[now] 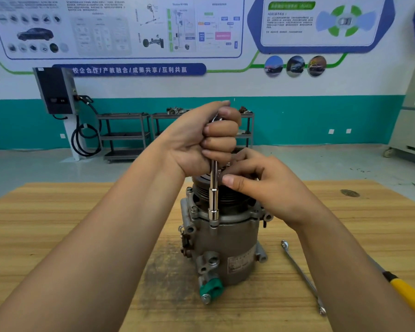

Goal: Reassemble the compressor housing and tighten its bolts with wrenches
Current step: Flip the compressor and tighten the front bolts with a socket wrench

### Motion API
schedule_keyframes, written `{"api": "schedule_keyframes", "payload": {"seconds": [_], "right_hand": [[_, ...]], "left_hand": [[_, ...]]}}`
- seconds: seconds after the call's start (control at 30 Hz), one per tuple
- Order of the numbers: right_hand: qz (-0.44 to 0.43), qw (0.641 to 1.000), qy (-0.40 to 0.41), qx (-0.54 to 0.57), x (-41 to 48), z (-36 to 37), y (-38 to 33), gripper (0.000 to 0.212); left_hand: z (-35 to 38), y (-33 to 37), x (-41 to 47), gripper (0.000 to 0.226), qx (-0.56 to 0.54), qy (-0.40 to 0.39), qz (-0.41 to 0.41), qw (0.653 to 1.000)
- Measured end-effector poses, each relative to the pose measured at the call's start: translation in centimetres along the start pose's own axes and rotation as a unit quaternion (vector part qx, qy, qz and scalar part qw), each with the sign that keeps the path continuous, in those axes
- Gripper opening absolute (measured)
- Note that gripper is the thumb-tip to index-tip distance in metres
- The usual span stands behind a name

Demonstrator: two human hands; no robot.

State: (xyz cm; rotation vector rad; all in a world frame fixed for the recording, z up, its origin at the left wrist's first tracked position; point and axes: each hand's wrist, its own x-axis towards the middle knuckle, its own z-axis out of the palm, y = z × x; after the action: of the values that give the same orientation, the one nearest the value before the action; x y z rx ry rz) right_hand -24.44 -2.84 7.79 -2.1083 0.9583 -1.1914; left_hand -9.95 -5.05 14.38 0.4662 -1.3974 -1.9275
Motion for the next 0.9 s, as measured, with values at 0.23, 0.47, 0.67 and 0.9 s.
{"api": "schedule_keyframes", "payload": {"seconds": [0.23, 0.47, 0.67, 0.9], "right_hand": [[-0.012, 1.0, 0.013, -0.012, 0.0, 0.2, -0.2, 0.012], [-0.002, 1.0, 0.021, -0.009, -0.1, 0.2, -0.3, 0.007], [-0.004, 1.0, 0.014, 0.013, -0.3, 0.2, -0.4, 0.012], [0.007, 0.999, 0.033, -0.004, -0.4, 0.2, -0.6, 0.015]], "left_hand": [[0.0, 0.3, 0.1, 0.047, 0.04, 0.046, -0.01, 0.998], [1.5, 0.6, 0.9, 0.043, 0.272, 0.177, 0.012, 0.946], [-0.2, 2.2, 0.7, 0.044, 0.359, 0.21, -0.038, 0.909], [-2.4, 4.6, -2.4, 0.044, 0.112, 0.283, 0.146, 0.941]]}}
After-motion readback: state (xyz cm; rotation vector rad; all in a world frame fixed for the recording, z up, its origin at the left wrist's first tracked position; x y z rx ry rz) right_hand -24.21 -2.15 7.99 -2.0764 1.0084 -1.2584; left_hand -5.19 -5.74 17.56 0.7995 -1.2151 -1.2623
